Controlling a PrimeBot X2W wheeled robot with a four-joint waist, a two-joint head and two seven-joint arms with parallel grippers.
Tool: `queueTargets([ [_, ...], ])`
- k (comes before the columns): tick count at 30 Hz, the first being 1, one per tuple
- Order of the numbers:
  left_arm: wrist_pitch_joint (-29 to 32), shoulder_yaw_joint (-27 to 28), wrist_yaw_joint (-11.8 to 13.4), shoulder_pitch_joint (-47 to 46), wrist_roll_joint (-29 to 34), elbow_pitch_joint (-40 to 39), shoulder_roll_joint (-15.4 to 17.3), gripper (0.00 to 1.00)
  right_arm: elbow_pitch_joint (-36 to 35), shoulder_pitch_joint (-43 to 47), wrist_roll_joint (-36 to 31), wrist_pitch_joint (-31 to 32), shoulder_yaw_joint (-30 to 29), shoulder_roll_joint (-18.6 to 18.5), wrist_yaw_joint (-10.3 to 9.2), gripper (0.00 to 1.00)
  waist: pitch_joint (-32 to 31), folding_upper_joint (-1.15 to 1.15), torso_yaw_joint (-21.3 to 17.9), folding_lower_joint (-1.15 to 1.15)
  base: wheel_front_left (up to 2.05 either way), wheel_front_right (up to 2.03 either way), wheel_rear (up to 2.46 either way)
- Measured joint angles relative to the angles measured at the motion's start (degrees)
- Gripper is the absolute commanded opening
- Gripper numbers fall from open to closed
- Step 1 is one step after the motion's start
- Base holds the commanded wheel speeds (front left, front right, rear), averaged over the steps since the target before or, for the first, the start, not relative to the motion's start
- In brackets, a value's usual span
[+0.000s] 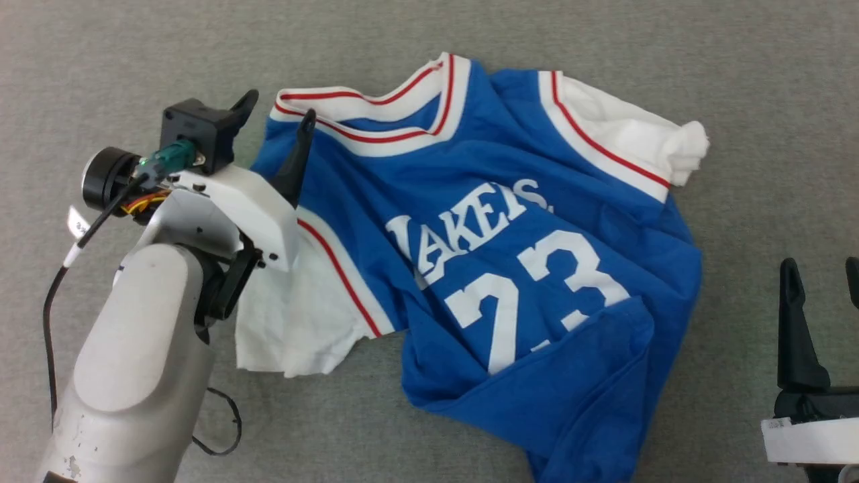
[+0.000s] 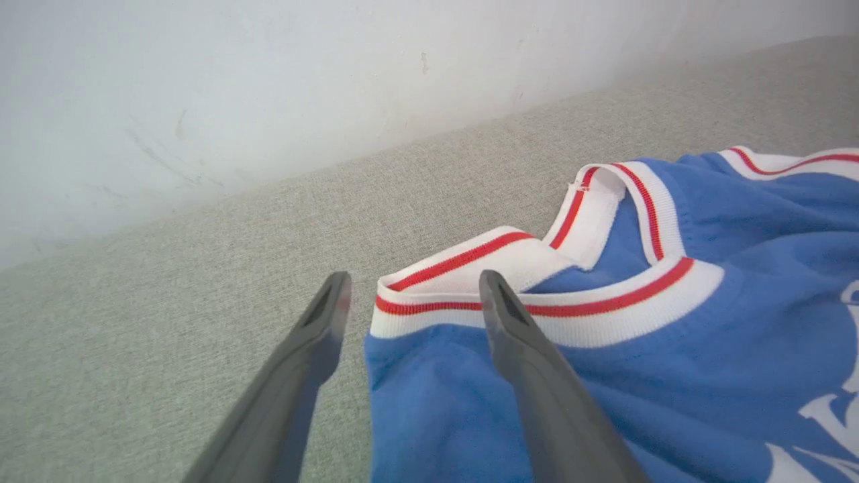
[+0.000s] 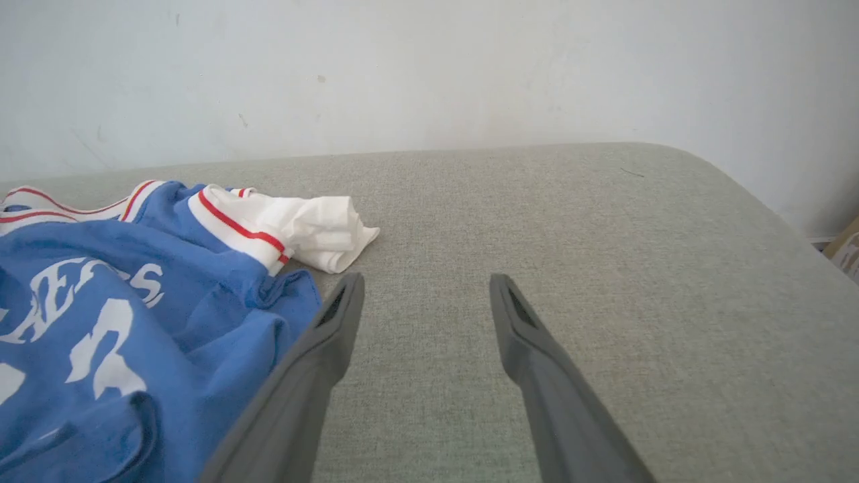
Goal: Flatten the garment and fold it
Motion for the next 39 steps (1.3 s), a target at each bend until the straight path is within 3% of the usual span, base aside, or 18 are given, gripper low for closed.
queueTargets([
  [6,-0.87,2.86,2.71,4.44,-3.6,-6.59,-1.13,1.0,0.47,-0.23,-0.07,0.7,0.1,0.01,0.01,1.0,-1.82,0.0,2.27,-0.01,0.0,0.0,0.0],
  [12,5.27,6.61,8.24,18.9,-5.3,-21.13,1.74,1.0,1.02,0.34,0.04,1.12,0.22,0.0,0.01,1.0,-5.26,0.0,4.18,-0.02,0.0,0.0,0.0],
  [15,8.1,6.12,9.79,25.89,-6.49,-25.08,1.4,1.0,1.2,0.49,0.15,1.12,0.31,0.01,0.01,1.0,-6.03,0.0,5.39,-0.03,0.0,0.0,0.0],
  [26,14.75,1.67,9.95,29.15,-8.13,-20.43,0.42,1.0,1.24,-0.15,-0.38,1.7,1.29,0.02,0.01,1.0,-4.2,0.0,6.11,-0.01,0.0,0.0,0.0],
  [34,21.35,2.78,9.4,27.38,-14.13,-19.76,0.85,1.0,1.46,-0.31,-0.4,1.67,0.97,0.01,0.01,1.0,-2.73,0.0,4.15,-0.03,0.0,0.0,0.0],
  [35,22.06,2.85,9.16,27.19,-14.97,-19.76,1.04,0.41,1.51,-0.31,-0.4,1.63,1.03,0.01,0.01,1.0,-2.56,0.0,3.94,-0.02,0.0,0.0,0.0],
  [36,22.49,2.87,8.61,27.07,-15.36,-19.78,1.46,0.0,1.58,-0.31,-0.4,1.62,1.11,0.01,0.01,1.0,-2.41,0.0,3.74,-0.02,0.0,0.0,0.0],
  [39,23.16,2.53,6.92,26.44,-15.56,-19.7,2.46,0.0,1.79,-0.35,-0.4,1.6,1.34,0.01,0.01,1.0,-2.14,0.0,3.24,-0.02,0.0,0.0,0.0],
])
